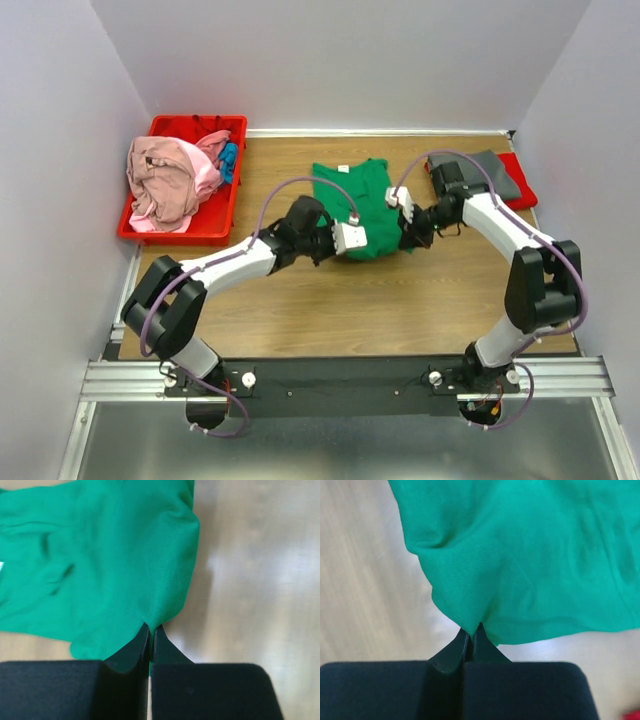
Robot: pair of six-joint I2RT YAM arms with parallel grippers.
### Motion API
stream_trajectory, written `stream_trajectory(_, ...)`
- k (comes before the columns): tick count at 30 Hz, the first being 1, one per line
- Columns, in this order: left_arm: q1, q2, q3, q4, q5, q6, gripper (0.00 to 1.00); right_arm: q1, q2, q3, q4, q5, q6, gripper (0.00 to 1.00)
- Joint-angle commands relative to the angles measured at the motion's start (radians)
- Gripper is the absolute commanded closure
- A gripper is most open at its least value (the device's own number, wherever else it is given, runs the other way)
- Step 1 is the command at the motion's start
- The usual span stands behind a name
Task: Fold and stack the t-shirts
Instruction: Fold the tshirt
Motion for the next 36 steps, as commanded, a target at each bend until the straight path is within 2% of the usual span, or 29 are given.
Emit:
stream_trajectory(1,-0.071,-0.058,-0.067,-0.001,0.028,-0.076,1.0,-0.003,-0.092,-0.147,-0.055,-0.028,-0.08,1.0)
stream_trajectory(4,-0.132,-0.083,-0.121,0.002,0.028,-0.122,1.0,-0.001,-0.204,-0.294,-0.058,0.039,-0.122,1.0)
stream_trajectory(8,-0.212,-0.106,-0.148,-0.01,0.032,-0.19,1.0,-0.003,-0.316,-0.394,-0.086,0.108,-0.18,1.0)
stream_trajectory(16,-0.291,-0.147,-0.181,-0.03,0.054,-0.234,1.0,-0.003,-0.473,-0.454,-0.161,0.137,-0.173,1.0)
stream_trajectory(20,-0.292,-0.166,-0.149,-0.052,0.016,-0.213,1.0,-0.003,-0.488,-0.428,-0.169,0.157,-0.15,1.0)
stream_trajectory(23,-0.277,-0.178,-0.106,-0.066,-0.05,-0.147,1.0,-0.004,-0.449,-0.33,-0.165,0.173,-0.117,1.0)
stream_trajectory(26,-0.196,-0.169,-0.063,-0.061,-0.07,-0.095,1.0,-0.004,-0.375,-0.204,-0.152,0.179,-0.074,1.0)
stream_trajectory(30,-0.033,-0.093,0.073,-0.032,-0.047,0.003,1.0,-0.003,-0.136,0.079,-0.1,0.179,-0.001,1.0)
stream_trajectory(31,0.023,-0.033,0.103,-0.023,-0.035,0.019,1.0,-0.004,-0.082,0.125,-0.084,0.176,0.028,1.0)
stream_trajectory(36,0.143,0.205,0.368,-0.053,-0.015,0.065,1.0,-0.008,0.224,0.421,-0.028,0.17,0.148,1.0)
